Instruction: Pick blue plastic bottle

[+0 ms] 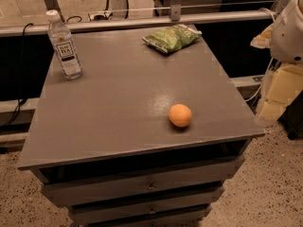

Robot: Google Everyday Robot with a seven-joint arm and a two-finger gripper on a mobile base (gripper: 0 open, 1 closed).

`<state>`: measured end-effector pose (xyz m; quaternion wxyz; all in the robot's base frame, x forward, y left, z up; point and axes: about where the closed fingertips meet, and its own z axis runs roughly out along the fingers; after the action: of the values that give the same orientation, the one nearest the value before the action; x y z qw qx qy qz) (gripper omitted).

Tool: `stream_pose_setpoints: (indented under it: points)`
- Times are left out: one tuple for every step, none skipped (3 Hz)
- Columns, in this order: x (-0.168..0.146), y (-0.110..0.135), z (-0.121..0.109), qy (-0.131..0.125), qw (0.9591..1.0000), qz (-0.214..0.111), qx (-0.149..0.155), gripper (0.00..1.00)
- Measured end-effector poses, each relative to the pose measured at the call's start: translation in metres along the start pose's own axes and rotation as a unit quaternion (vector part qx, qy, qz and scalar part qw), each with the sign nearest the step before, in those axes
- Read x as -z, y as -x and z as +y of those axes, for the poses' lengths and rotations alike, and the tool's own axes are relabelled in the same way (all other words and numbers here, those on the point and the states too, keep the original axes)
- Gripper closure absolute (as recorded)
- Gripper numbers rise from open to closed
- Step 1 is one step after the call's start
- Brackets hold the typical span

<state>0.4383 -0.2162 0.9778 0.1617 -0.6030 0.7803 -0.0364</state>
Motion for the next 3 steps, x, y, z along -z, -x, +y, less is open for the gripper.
stream_pose_setpoints:
  points:
    - [0.0, 0.0, 0.0, 0.0, 1.0, 0.0, 0.0, 0.0]
    - [-0.012, 0.024, -0.009, 0.001, 0.9991, -0.043, -0.002, 0.0]
    - [-0.032, 0.086, -0.041, -0.005, 0.9932, -0.116, -0.001, 0.0]
